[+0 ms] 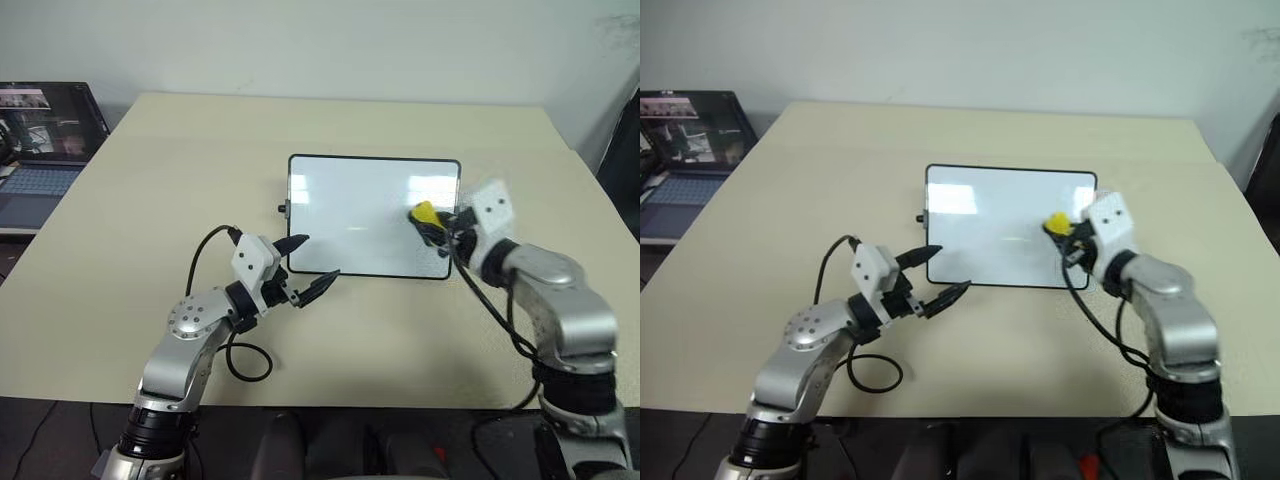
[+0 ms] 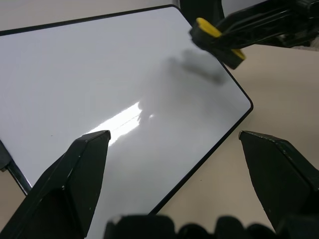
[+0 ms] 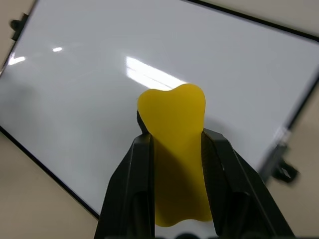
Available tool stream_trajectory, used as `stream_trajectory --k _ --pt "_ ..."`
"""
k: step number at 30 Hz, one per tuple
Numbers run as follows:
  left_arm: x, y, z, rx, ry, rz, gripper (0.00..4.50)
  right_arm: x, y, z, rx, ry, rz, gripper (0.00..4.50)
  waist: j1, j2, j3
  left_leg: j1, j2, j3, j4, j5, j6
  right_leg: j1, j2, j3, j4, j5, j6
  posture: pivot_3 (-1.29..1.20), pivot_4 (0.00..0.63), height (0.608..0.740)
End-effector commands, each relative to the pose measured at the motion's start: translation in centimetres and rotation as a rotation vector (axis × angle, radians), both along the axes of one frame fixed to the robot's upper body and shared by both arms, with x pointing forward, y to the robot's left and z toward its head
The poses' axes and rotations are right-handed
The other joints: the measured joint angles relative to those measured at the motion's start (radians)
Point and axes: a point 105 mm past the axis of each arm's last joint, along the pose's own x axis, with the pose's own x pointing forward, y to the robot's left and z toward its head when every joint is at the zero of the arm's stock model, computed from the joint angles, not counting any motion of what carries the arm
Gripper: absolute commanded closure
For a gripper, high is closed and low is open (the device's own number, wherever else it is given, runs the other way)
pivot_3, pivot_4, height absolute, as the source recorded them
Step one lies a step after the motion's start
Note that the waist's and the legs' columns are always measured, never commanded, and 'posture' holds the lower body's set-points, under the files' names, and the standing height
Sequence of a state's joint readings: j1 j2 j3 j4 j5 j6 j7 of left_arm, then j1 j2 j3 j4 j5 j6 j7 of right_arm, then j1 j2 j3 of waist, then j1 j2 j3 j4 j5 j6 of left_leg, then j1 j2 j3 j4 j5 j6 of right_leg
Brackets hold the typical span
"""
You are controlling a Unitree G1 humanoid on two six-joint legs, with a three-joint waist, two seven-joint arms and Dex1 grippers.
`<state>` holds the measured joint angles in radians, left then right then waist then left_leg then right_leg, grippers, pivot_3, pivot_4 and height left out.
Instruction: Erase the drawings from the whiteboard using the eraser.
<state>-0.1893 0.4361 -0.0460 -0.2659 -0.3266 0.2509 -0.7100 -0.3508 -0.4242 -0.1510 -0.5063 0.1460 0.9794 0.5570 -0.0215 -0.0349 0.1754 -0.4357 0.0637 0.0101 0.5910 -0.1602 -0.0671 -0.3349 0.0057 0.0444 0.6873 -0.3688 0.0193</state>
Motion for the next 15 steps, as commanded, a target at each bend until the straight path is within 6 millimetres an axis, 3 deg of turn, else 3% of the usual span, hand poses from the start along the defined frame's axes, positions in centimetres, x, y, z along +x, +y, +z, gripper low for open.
stream_trajectory --k 1,6,13,15 --pt "-0.3 -0.5 0.8 -0.002 -0.046 -0.024 0.0 -2.2 -4.4 0.0 -0.058 0.027 -0.123 3.52 0.002 0.001 0.0 0.0 0.0 0.001 -0.001 0.0 0.0 0.0 0.0 0.0 -0.001 0.0 0.0 0.0 0.15 0.74" --pt "-0.1 -0.9 1.0 -0.003 -0.052 -0.048 0.0 -2.9 -8.1 -1.8 -0.177 0.102 -0.211 3.52 -0.014 0.001 0.001 0.0 0.0 0.002 -0.001 0.0 0.0 0.0 0.001 0.001 -0.002 -0.001 0.002 0.0 0.15 0.74" --pt "0.1 -1.1 1.1 -0.001 -0.057 -0.058 0.0 -1.9 -9.5 -3.2 -0.16 0.163 -0.244 3.52 -0.014 0.001 0.001 0.001 0.0 0.002 -0.001 0.0 0.0 0.001 0.002 0.002 -0.001 -0.001 0.003 0.0 0.15 0.74" --pt "0.0 -1.2 1.1 -0.004 -0.057 -0.057 0.0 -1.0 -10.2 -3.3 -0.053 0.17 -0.303 3.53 -0.014 0.001 0.001 0.001 0.0 0.003 0.0 0.0 0.0 0.001 0.002 0.002 -0.001 -0.001 0.002 0.0 0.15 0.74"
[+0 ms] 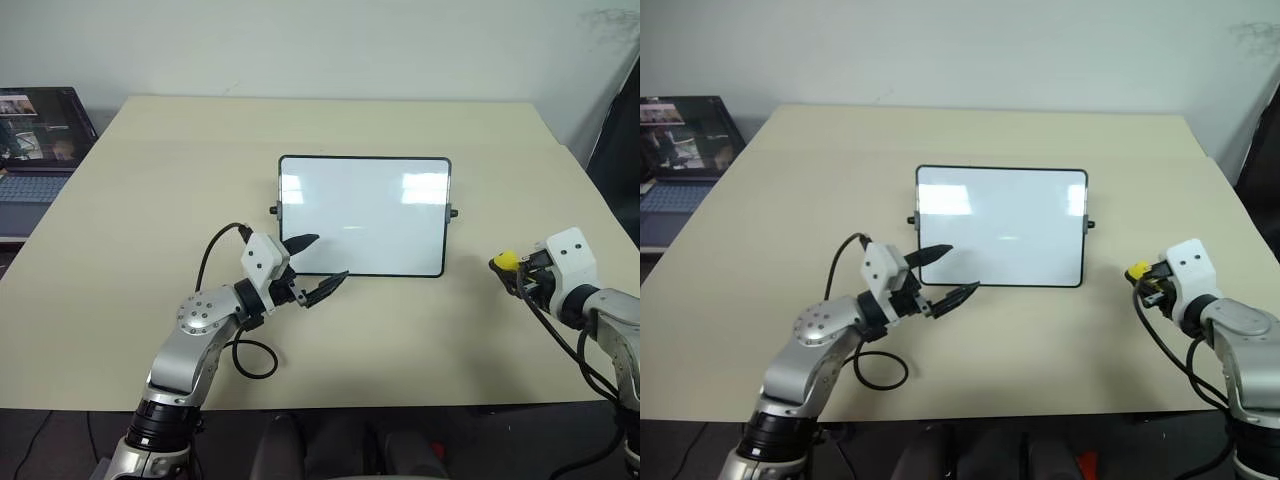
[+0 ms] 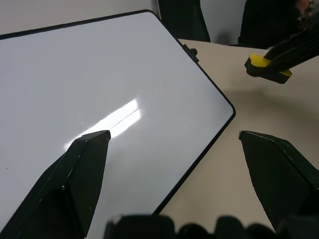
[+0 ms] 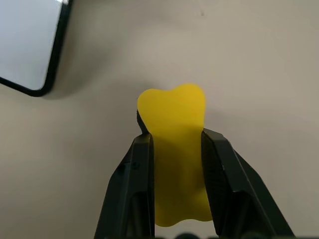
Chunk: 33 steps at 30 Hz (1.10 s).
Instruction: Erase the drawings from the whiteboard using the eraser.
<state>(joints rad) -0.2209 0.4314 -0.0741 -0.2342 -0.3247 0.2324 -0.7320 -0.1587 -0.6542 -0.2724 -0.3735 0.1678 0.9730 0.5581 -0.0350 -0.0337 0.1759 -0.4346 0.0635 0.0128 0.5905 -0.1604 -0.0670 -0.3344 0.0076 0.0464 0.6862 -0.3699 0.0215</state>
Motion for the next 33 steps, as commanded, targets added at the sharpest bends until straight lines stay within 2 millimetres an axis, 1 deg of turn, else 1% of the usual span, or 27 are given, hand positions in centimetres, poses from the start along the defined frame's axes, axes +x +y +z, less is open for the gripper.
stream_trajectory --k 1,4,10,18,20,23,25,28,33 --pt "-0.2 -0.4 1.0 -0.012 -0.051 -0.012 0.0 1.4 -0.9 1.2 0.123 -0.065 -0.086 3.53 -0.001 0.0 0.0 0.0 0.0 0.001 0.0 0.0 0.0 0.0 0.0 0.0 0.0 0.0 0.0 0.0 0.15 0.74" --pt "-0.4 -0.4 1.0 -0.015 -0.049 -0.008 0.0 1.5 -0.9 0.9 0.161 -0.049 -0.098 3.53 0.004 0.0 0.0 0.0 0.0 0.0 0.0 0.0 0.0 0.0 0.0 0.0 0.0 0.001 -0.001 0.0 0.15 0.74" --pt "-0.5 -0.3 0.9 -0.02 -0.047 0.004 0.0 1.1 -1.0 0.0 0.152 -0.008 -0.122 3.53 0.008 0.0 0.0 -0.001 0.0 0.001 0.0 0.0 0.0 0.0 0.0 0.0 -0.001 0.001 -0.002 0.0 0.15 0.74" --pt "-0.9 -0.6 0.9 -0.035 -0.042 -0.018 0.0 0.5 -1.4 -0.2 0.149 0.009 -0.138 3.53 0.007 0.0 0.0 -0.001 0.0 0.001 0.0 0.0 0.0 0.0 0.0 0.0 0.0 0.001 -0.002 0.0 0.15 0.74" --pt "-1.8 -1.1 0.9 -0.038 -0.029 -0.085 0.0 0.4 -1.3 -0.2 0.149 0.01 -0.137 3.53 0.006 0.001 0.0 -0.001 0.0 0.001 0.0 0.0 0.0 0.0 0.0 -0.001 0.0 0.001 -0.002 0.0 0.15 0.74" --pt "-3.8 -1.8 1.3 -0.036 0.0 -0.231 0.0 0.5 -1.1 -0.2 0.155 0.004 -0.135 3.53 0.005 0.001 0.0 -0.001 0.0 0.001 0.0 0.0 0.0 0.0 0.0 0.0 0.0 0.001 -0.002 0.0 0.15 0.74" --pt "-4.5 -1.9 1.5 -0.034 0.022 -0.291 0.0 0.5 -1.0 -0.2 0.158 0.003 -0.133 3.53 0.005 0.001 0.0 -0.001 0.0 0.001 0.0 0.0 0.0 0.0 0.0 -0.001 0.0 0.001 -0.002 0.0 0.15 0.74" --pt "-5.9 -1.9 2.1 0.011 0.024 -0.44 0.0 0.6 -1.0 -0.3 0.161 0.009 -0.128 3.53 0.005 0.001 0.0 0.0 0.0 0.001 0.0 0.0 0.0 0.0 0.0 -0.001 0.001 0.0 0.0 0.0 0.15 0.74" --pt "-6.9 -2.0 2.5 0.07 -0.007 -0.592 0.0 0.7 -0.7 -0.3 0.168 0.013 -0.115 3.53 0.005 0.001 0.0 0.0 0.0 0.001 0.001 0.0 0.0 0.0 0.0 -0.001 0.002 0.0 0.0 0.0 0.15 0.74"
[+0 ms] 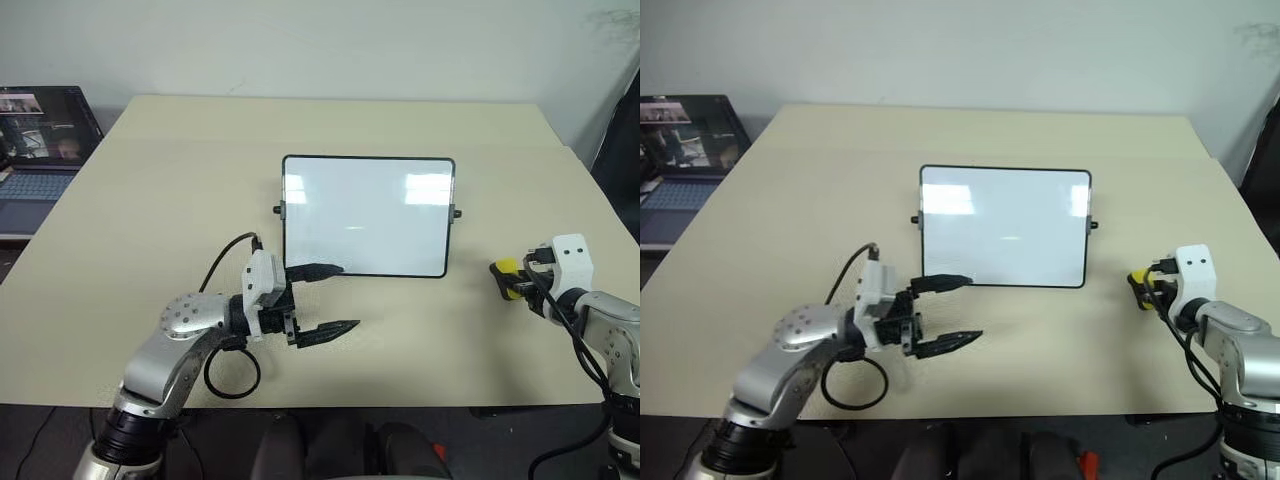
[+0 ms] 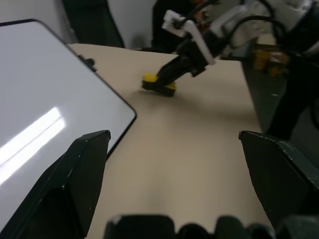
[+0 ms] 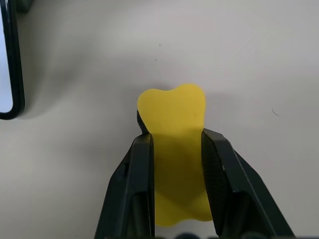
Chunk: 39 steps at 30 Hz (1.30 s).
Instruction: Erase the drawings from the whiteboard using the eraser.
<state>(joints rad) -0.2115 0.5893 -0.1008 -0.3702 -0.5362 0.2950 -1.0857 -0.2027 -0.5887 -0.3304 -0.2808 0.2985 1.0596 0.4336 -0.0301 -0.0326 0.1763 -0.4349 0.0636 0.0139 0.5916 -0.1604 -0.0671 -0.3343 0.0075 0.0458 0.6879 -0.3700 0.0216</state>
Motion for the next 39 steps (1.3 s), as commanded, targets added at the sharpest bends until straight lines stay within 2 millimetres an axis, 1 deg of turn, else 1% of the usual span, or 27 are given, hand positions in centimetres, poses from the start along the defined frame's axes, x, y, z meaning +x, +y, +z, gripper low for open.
stream_trajectory --k 1,4,7,9,10,12,13,17,19,20,22,23,25,27,29,30,32,33,36,38,39 --pt "-1.4 -0.6 0.9 0.013 -0.054 -0.145 0.0 0.1 0.2 1.3 -0.014 -0.041 0.018 3.53 0.0 0.0 0.0 0.0 0.0 0.0 0.0 0.0 0.0 0.0 0.0 0.0 0.0 0.0 0.0 0.0 0.15 0.74" --pt "-1.7 -1.0 0.8 0.028 -0.064 -0.199 0.0 0.4 0.2 1.2 -0.021 -0.039 0.019 3.53 0.0 0.0 0.0 0.0 0.0 0.0 0.0 0.0 0.0 0.0 0.0 0.0 0.0 0.0 0.0 0.0 0.15 0.74" --pt "-1.6 -1.5 0.7 0.03 -0.072 -0.226 0.0 0.9 -0.5 1.2 -0.034 -0.037 0.001 3.53 0.0 0.0 0.0 0.0 0.0 0.0 0.0 0.0 0.0 0.0 0.0 0.0 0.0 0.0 0.0 0.0 0.15 0.74" --pt "-1.6 -1.7 0.7 0.027 -0.074 -0.23 0.0 0.9 -0.7 1.1 -0.036 -0.028 -0.005 2.81 0.0 0.0 0.0 0.0 0.0 0.0 0.0 0.0 0.0 0.0 0.0 0.0 0.0 0.0 0.0 0.0 0.15 0.74" --pt "-1.6 -1.8 0.7 0.025 -0.074 -0.23 0.0 0.9 -0.9 1.0 -0.039 -0.021 -0.01 2.57 0.0 0.0 0.0 0.0 0.0 0.0 0.0 0.0 0.0 0.0 0.0 0.0 0.0 0.0 0.0 0.0 0.15 0.74" --pt "-1.5 -1.9 0.7 0.022 -0.076 -0.229 0.0 0.9 -1.2 0.9 -0.038 -0.014 -0.019 1.94 0.0 0.0 0.0 0.0 0.0 0.0 0.0 0.0 0.0 0.0 0.0 0.0 0.0 0.0 -0.001 0.0 0.15 0.74" --pt "-1.5 -1.9 0.7 0.02 -0.076 -0.226 0.0 0.9 -1.2 0.9 -0.033 -0.013 -0.021 1.52 0.0 0.0 0.0 0.0 0.0 0.0 0.0 0.0 0.0 0.0 0.0 0.0 0.0 0.0 -0.001 0.0 0.15 0.74" --pt "-1.2 -1.9 0.7 0.014 -0.072 -0.205 0.0 0.9 -1.0 1.0 0.003 -0.017 -0.023 0.09 -0.001 0.0 0.0 0.0 0.0 0.0 0.0 0.0 0.0 0.0 0.0 0.001 0.0 0.0 -0.001 0.0 0.15 0.74" --pt "-0.5 -1.7 0.7 0.004 -0.072 -0.158 0.0 1.1 -0.9 1.9 0.02 -0.071 -0.033 0.04 -0.001 0.0 0.0 0.0 0.0 0.0 0.0 0.0 0.0 0.0 0.0 0.001 0.0 0.0 -0.001 0.0 0.15 0.74" --pt "-0.2 -1.5 0.8 -0.008 -0.071 -0.127 0.0 1.1 -0.9 2.6 0.014 -0.11 -0.041 0.04 0.0 0.0 0.0 0.0 0.0 0.0 0.0 0.0 0.0 0.0 0.0 0.0 0.0 0.0 -0.001 0.0 0.15 0.74" --pt "0.3 -1.0 1.0 -0.023 -0.074 -0.068 0.0 0.8 0.0 4.4 0.034 -0.195 -0.015 0.04 0.0 0.0 0.0 0.0 0.0 0.0 0.0 0.0 0.0 0.0 0.0 0.0 0.0 0.0 -0.001 0.0 0.15 0.74" --pt "0.5 -0.9 1.0 -0.026 -0.077 -0.048 0.0 0.7 0.5 4.9 0.045 -0.217 -0.003 0.04 0.0 0.0 0.0 0.0 0.0 0.0 0.0 0.0 0.0 0.0 0.0 0.0 0.0 0.0 -0.001 0.0 0.15 0.74" --pt "1.4 -0.1 1.4 -0.076 -0.074 0.071 0.0 -0.4 2.8 6.6 0.077 -0.323 0.067 0.04 -0.001 0.001 0.0 0.0 0.0 0.0 0.0 0.0 0.0 0.0 0.0 0.001 0.0 0.0 -0.001 0.0 0.15 0.74" --pt "2.4 0.9 1.8 -0.136 -0.081 0.212 0.0 -1.3 4.4 7.9 0.065 -0.441 0.097 0.04 -0.001 0.001 0.0 0.0 0.001 -0.001 0.0 0.0 0.0 0.0 0.001 0.0 0.0 0.0 -0.001 0.0 0.15 0.74" --pt "3.6 2.6 2.2 -0.195 -0.11 0.399 0.0 -2.4 6.2 7.9 0.077 -0.549 0.137 0.04 0.0 0.0 0.0 0.0 0.001 -0.002 0.0 0.0 0.0 0.0 0.001 0.0 0.0 0.0 0.0 0.0 0.15 0.74" --pt "4.1 3.4 2.4 -0.229 -0.116 0.492 0.0 -2.9 6.8 7.7 0.092 -0.596 0.136 0.04 0.0 0.0 0.0 0.0 0.001 -0.003 0.0 0.0 0.0 0.0 0.001 0.0 0.0 0.0 0.0 0.0 0.15 0.74" --pt "4.8 5.5 2.2 -0.279 -0.125 0.679 0.0 -3.8 7.6 6.6 0.126 -0.65 0.103 0.04 0.001 0.0 0.0 0.0 0.001 -0.003 0.0 0.0 0.0 0.0 0.0 -0.001 0.0 0.0 0.001 0.0 0.15 0.74" --pt "4.9 6.3 1.9 -0.284 -0.137 0.757 0.0 -4.2 7.8 5.9 0.134 -0.666 0.09 0.04 0.0 0.0 0.0 0.0 0.001 -0.004 0.0 0.0 0.0 0.0 -0.001 0.0 0.0 -0.001 0.001 0.0 0.15 0.74" --pt "4.4 8.4 0.1 -0.278 -0.15 0.938 0.0 -5.7 9.2 3.6 0.164 -0.685 0.127 0.04 0.0 0.0 -0.001 0.0 0.0 -0.004 0.001 0.0 0.0 0.001 -0.001 0.0 0.0 0.0 0.001 0.0 0.15 0.74" --pt "3.7 9.4 -1.6 -0.244 -0.157 1.015 0.0 -6.6 10.2 2.1 0.186 -0.69 0.16 0.04 0.0 0.0 -0.002 0.001 0.0 -0.005 0.001 0.0 0.0 0.001 -0.001 0.0 0.001 0.0 0.001 0.0 0.15 0.74" --pt "3.4 9.7 -2.2 -0.224 -0.165 1.039 0.0 -6.9 10.2 1.5 0.188 -0.69 0.152 0.04 0.0 0.0 -0.002 0.002 0.001 -0.005 0.001 0.0 0.0 0.001 -0.001 0.0 0.001 0.0 0.001 0.0 0.15 0.74"
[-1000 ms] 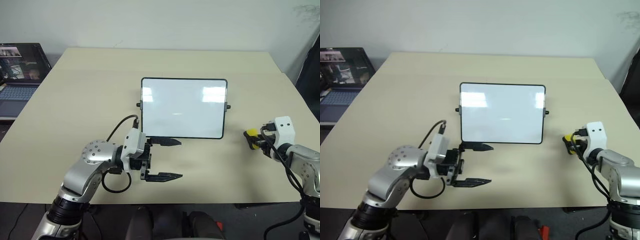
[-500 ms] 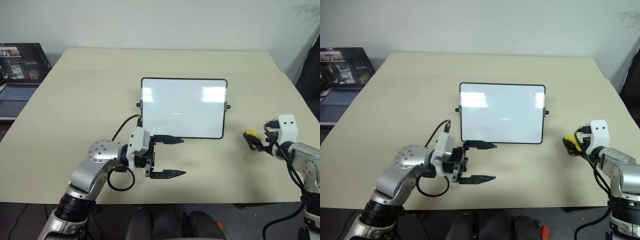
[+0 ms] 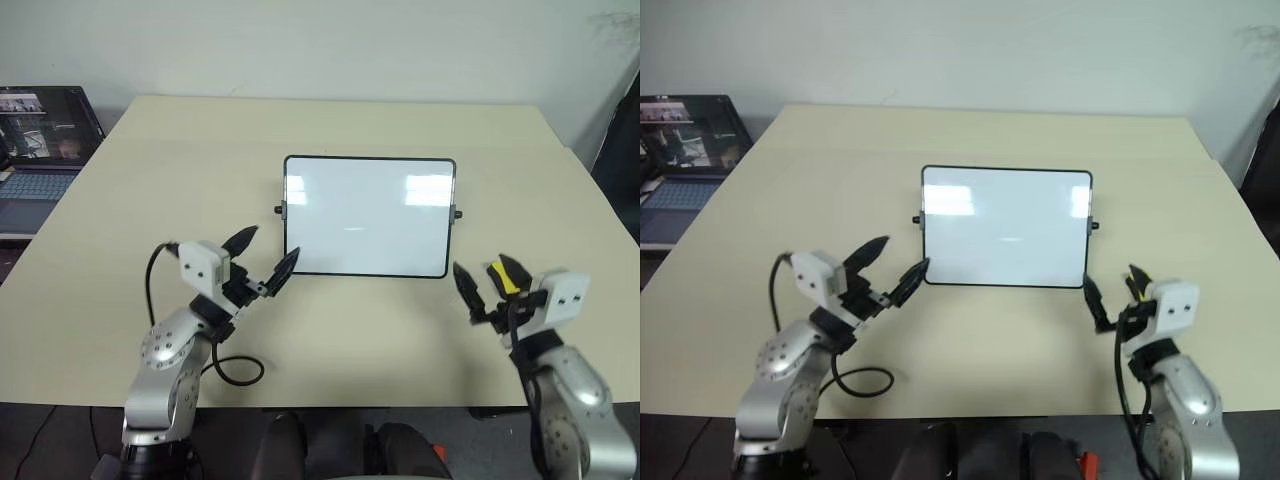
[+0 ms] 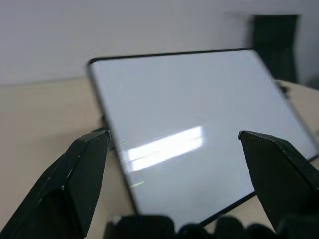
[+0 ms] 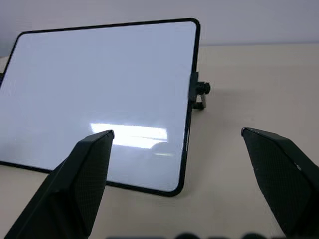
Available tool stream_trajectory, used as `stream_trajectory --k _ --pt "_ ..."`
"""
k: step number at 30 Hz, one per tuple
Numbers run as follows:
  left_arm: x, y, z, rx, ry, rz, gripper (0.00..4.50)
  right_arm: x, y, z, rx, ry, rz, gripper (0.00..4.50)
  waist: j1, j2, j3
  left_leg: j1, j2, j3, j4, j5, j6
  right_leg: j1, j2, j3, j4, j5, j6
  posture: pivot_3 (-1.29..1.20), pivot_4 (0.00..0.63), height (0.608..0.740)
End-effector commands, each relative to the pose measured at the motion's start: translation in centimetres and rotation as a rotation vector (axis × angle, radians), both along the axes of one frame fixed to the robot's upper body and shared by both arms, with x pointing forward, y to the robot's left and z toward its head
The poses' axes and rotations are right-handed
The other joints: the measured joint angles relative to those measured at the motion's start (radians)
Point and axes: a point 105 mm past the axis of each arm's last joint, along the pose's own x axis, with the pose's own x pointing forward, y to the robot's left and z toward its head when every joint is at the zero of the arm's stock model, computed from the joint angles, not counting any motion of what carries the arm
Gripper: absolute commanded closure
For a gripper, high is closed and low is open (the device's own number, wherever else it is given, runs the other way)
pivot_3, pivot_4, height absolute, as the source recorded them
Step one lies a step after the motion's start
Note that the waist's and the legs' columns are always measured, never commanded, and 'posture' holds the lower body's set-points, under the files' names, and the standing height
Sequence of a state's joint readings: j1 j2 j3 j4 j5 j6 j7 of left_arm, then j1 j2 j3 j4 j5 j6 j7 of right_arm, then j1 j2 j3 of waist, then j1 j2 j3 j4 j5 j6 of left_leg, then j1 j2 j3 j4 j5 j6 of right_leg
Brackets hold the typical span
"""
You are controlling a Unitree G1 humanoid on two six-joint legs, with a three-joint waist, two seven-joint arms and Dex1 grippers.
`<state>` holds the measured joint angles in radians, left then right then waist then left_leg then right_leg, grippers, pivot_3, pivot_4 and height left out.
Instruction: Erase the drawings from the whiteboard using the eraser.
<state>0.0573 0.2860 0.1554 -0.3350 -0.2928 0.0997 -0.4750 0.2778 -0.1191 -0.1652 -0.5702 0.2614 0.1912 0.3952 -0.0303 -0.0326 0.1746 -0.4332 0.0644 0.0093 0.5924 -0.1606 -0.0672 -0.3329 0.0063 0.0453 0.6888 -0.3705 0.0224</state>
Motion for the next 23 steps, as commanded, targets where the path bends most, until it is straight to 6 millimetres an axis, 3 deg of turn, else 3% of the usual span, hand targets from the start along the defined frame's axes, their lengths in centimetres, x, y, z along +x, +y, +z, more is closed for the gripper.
stream_trajectory --k 1,5,8,14,23 --pt "-1.1 1.4 -0.5 0.069 -0.058 0.11 0.0 -1.1 0.8 -0.3 -0.003 -0.082 0.017 0.04 0.0 0.0 0.0 0.0 0.0 0.0 0.0 0.0 0.0 0.0 0.0 0.0 0.001 0.0 0.0 0.0 0.15 0.74" --pt "-2.1 3.8 -1.8 0.076 -0.035 0.299 0.0 -2.1 0.7 -2.0 0.011 -0.067 0.0 0.04 0.0 -0.001 -0.001 0.001 0.001 0.0 0.0 0.0 0.0 0.0 -0.003 -0.001 0.003 0.0 0.0 0.0 0.15 0.74" --pt "-2.7 5.0 -1.8 0.068 -0.034 0.389 0.0 -1.6 1.2 -3.0 0.018 -0.043 0.028 0.04 0.001 -0.003 -0.002 0.002 0.001 -0.001 0.0 0.0 0.0 0.0 -0.004 -0.001 0.003 -0.001 -0.001 0.0 0.15 0.74" --pt "-2.6 4.4 -1.1 0.079 -0.056 0.441 0.0 0.1 0.1 -3.3 0.004 -0.041 0.047 0.04 0.001 -0.003 -0.002 0.001 0.0 0.0 0.001 0.001 0.001 0.0 -0.004 -0.001 0.003 0.0 -0.001 0.0 0.15 0.74" --pt "-2.4 3.4 -2.3 0.078 -0.009 0.423 0.0 -0.6 0.3 -3.4 -0.042 -0.002 0.09 0.04 0.003 -0.003 -0.003 0.001 -0.001 0.001 0.0 0.0 0.0 0.0 -0.004 -0.002 0.003 0.0 -0.001 0.0 0.15 0.74"
